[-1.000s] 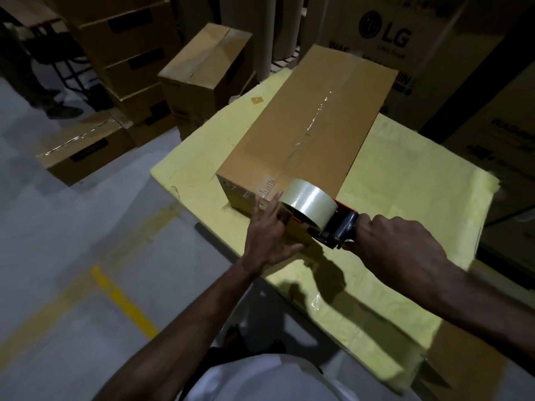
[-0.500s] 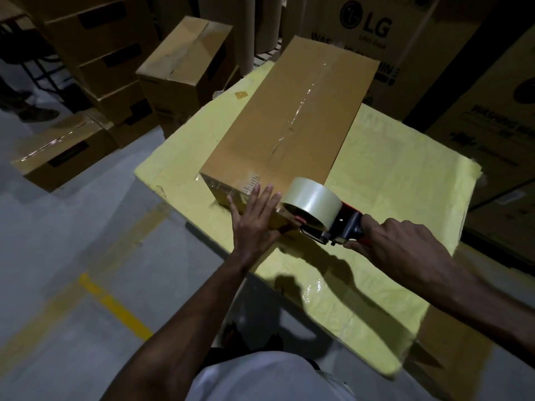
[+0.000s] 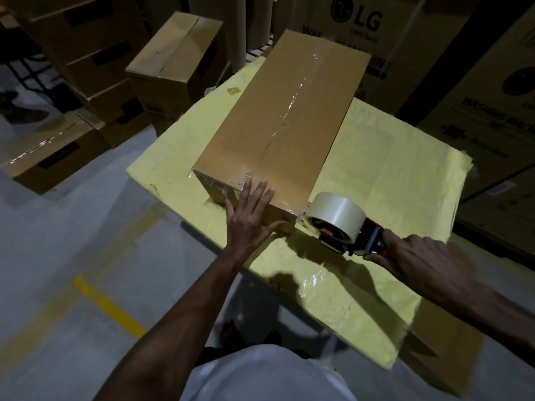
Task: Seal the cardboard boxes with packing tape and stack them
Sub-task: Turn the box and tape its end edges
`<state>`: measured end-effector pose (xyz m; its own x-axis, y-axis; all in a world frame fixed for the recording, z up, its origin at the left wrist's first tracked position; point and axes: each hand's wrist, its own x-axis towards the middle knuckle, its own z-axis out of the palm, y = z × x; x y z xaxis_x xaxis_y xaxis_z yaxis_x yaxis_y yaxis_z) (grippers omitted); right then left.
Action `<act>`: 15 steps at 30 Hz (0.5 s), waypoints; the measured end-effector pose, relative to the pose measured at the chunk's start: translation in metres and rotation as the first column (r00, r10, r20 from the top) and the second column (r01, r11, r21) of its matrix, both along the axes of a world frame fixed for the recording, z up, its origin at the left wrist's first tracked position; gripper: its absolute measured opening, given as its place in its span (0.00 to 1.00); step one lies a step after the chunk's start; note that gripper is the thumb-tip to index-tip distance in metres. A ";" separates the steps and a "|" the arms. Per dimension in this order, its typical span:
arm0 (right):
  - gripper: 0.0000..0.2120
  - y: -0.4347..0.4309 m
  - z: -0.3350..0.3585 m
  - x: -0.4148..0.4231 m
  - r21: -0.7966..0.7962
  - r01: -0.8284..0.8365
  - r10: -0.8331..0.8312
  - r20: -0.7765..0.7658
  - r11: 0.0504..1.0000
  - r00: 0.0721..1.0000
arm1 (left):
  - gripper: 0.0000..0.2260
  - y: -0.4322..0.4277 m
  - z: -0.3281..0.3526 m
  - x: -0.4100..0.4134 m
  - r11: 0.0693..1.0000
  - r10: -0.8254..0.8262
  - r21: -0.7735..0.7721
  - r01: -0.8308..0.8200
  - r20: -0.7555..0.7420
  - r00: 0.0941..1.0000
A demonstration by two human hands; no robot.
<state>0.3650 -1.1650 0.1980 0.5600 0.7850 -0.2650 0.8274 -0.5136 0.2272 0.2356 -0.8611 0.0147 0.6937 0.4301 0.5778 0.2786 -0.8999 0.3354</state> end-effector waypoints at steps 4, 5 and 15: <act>0.27 0.002 -0.033 0.013 0.137 -0.046 0.051 -0.033 0.990 0.998 | 0.45 0.000 0.001 -0.003 1.000 0.014 0.001 -0.014 -0.089 0.996; 0.26 0.003 -0.043 0.016 0.159 -0.057 0.065 -0.041 0.986 0.997 | 0.47 -0.003 0.001 -0.004 1.000 0.019 0.013 -0.018 -0.117 0.993; 0.24 0.017 -0.136 0.018 0.356 0.094 0.000 -0.255 0.930 0.967 | 0.50 -0.013 -0.008 -0.003 0.999 0.024 0.026 -0.020 -0.166 0.986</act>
<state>0.3826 -1.1479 0.0624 0.5526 0.8272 -0.1017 0.8056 -0.5614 -0.1893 0.2321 -0.8745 0.0066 0.7717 0.4333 0.4656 0.3481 -0.9004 0.2611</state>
